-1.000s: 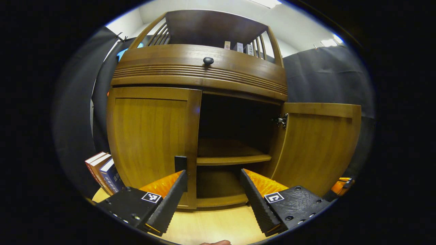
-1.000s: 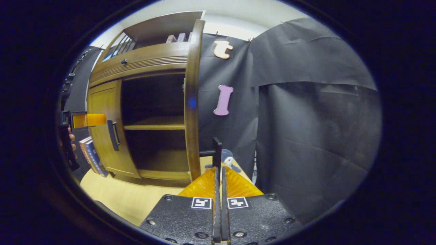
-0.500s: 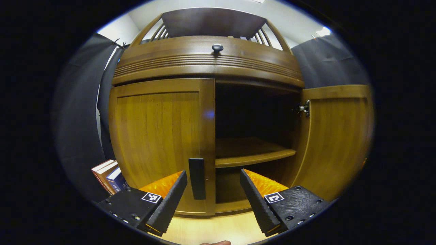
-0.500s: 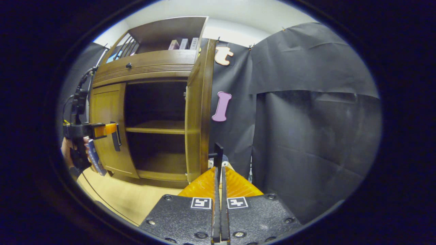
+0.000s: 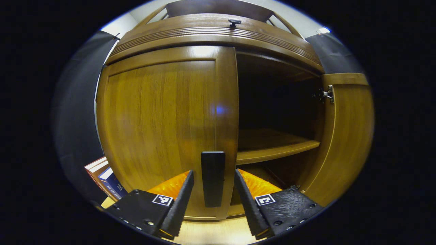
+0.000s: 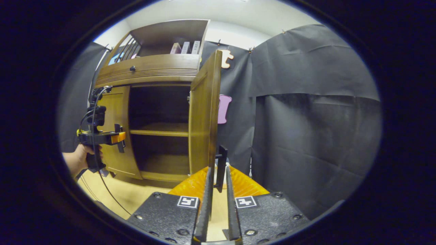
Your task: Open the right door of the double-door shoe cabinet with the right hand, and open the left door with the left hand.
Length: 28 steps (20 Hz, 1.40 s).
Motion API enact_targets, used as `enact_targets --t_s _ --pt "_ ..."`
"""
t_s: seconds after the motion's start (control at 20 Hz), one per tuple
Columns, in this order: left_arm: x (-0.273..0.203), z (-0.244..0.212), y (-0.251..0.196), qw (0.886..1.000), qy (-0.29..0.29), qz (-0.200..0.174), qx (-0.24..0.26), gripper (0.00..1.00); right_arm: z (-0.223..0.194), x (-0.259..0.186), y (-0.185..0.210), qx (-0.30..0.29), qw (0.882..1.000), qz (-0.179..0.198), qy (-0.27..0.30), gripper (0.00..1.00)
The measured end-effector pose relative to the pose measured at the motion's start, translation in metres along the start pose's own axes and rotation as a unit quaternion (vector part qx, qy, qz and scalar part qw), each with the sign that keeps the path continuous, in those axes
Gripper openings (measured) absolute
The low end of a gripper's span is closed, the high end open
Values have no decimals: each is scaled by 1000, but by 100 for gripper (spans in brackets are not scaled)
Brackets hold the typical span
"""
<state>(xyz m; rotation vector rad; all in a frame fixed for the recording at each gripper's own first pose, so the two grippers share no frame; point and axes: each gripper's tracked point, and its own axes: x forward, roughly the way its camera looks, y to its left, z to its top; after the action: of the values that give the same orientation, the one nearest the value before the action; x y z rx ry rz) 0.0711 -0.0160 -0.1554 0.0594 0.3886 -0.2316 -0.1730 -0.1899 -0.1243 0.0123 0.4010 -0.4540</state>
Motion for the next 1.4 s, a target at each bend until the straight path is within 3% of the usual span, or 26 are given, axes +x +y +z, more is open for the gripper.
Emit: enact_targets --t_s 0.05,0.1,0.15,0.2,0.35,0.4,0.55,0.6,0.75,0.8,0.9,1.1,1.15,1.2,1.3,1.4 --pt "4 -1 0 1000 0 0 0 60 0 1 2 -2 1000 1 1 33" --pt "6 -3 0 1000 2 -2 -3 68 0 0 3 -2 1000 0 1 39" --pt "9 -5 -2 1000 5 -5 -6 58 3 0 5 -3 1000 1 0 40" --pt "13 -8 1 1000 9 -6 -9 51 4 0 7 -5 1000 2 -1 49" --pt "17 -9 -2 1000 3 -12 -18 30 3 -1 11 -11 1000 4 -1 46" --pt "16 -9 -2 1000 2 -16 -18 47 3 -2 13 -12 1000 3 -1 46" --pt "18 -9 -3 1000 0 -26 -9 28 2 0 15 -14 1000 8 1 50" --pt "15 -10 -3 1000 0 -31 -6 28 2 1 18 -16 1000 10 3 46" --pt "11 -10 -3 999 5 -36 -13 28 1 2 25 -20 1000 17 2 50" --pt "10 -12 -2 999 7 -39 -10 20 2 2 28 -23 1000 21 2 50" --pt "4 -11 -3 999 4 -43 -15 15 2 3 32 -27 999 26 2 50" --pt "-5 -13 -2 999 9 -48 -12 15 1 5 41 -35 999 40 3 50" --pt "-7 -14 -1 999 11 -50 -12 14 0 6 41 -36 998 42 2 46" --pt "-10 -14 -1 999 12 -50 -15 15 1 6 43 -37 998 46 2 50" --pt "-17 -15 0 998 12 -51 -20 14 0 8 45 -37 998 52 1 46" --pt "-25 -15 0 998 11 -55 -24 15 1 10 51 -37 997 61 1 50"
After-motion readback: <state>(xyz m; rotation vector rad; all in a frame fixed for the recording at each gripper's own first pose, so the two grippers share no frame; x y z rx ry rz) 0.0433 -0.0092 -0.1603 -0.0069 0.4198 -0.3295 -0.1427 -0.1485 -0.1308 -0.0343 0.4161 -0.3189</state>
